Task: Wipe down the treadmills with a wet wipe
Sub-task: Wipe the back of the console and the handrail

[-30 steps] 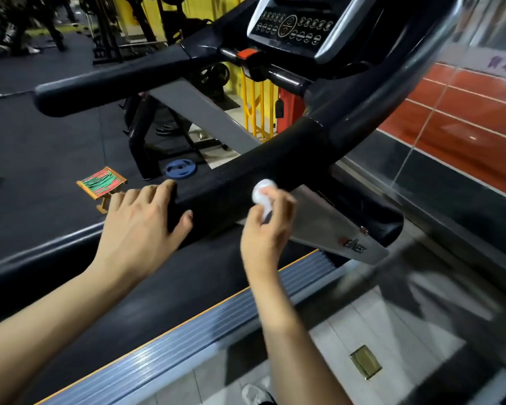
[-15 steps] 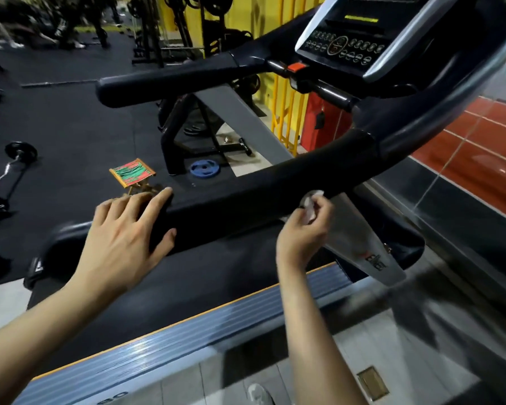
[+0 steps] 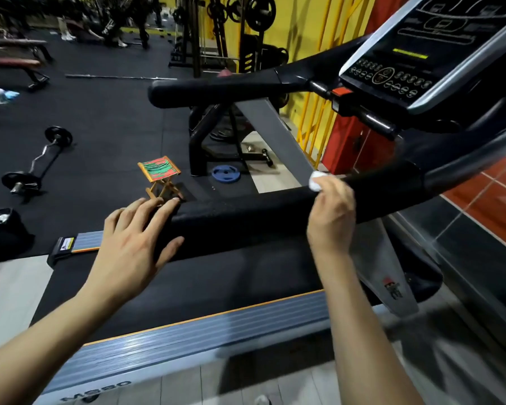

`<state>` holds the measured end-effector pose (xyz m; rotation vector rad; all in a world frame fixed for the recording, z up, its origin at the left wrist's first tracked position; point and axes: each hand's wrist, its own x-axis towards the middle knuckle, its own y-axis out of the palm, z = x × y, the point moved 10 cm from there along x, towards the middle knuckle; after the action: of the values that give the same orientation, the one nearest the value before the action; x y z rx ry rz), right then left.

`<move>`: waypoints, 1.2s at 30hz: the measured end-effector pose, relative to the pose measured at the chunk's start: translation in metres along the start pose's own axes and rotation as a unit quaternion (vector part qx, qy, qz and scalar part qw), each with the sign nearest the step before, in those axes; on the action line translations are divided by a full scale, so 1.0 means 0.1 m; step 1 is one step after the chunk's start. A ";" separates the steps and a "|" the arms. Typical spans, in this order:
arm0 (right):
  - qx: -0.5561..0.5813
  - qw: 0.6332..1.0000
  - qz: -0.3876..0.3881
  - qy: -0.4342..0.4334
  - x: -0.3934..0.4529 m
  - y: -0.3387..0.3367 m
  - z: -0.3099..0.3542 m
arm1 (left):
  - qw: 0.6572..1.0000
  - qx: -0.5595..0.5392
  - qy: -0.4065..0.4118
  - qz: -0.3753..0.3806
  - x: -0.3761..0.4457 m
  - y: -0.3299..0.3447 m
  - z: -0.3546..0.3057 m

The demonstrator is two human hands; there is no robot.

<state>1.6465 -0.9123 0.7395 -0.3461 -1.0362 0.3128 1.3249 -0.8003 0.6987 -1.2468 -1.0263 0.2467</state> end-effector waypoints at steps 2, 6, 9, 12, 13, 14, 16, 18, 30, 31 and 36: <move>0.062 0.995 0.053 -0.053 -0.21 0.27 0.53 | 1.000 -0.008 0.006 -0.008 -0.01 0.01 0.01; 0.165 0.965 0.160 -0.128 -0.83 0.74 1.84 | 0.996 -0.086 -0.005 -0.012 -0.03 0.02 0.14; 0.171 0.956 0.156 -0.183 -0.87 0.66 1.91 | 0.985 -0.164 -0.057 -0.013 -0.15 0.01 0.35; 0.108 0.979 0.113 -0.133 -0.57 0.41 1.11 | 0.972 -0.220 -0.088 0.008 -0.32 0.05 0.52; 0.071 0.989 0.085 -0.093 -0.47 0.30 0.77 | 0.964 -0.245 -0.097 0.012 -0.35 0.08 0.58; 0.046 0.996 0.056 -0.048 -0.41 0.18 0.49 | 0.955 -0.276 -0.114 0.010 -0.37 0.10 0.63; 0.028 1.000 0.012 0.001 -0.43 0.08 0.30 | 0.938 -0.312 -0.151 0.008 -0.39 0.15 0.73; 0.068 0.997 0.002 -0.030 -0.58 0.22 0.67 | 0.936 -0.313 -0.163 0.007 -0.40 0.19 0.77; 0.020 0.979 0.134 -0.155 -0.66 0.59 1.34 | 0.906 -0.370 -0.208 0.010 -0.46 0.21 0.85; 0.000 0.987 0.119 -0.110 -0.56 0.52 1.16 | 0.903 -0.374 -0.211 0.006 -0.48 0.20 0.84; 0.084 0.981 0.128 -0.119 -0.81 0.79 1.77 | 0.890 -0.395 -0.227 -0.003 -0.49 0.18 0.83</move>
<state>1.4454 -0.8509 0.7251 -0.2945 -1.1920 0.6817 1.2418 -0.7718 0.6552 -1.9772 -1.6249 0.1107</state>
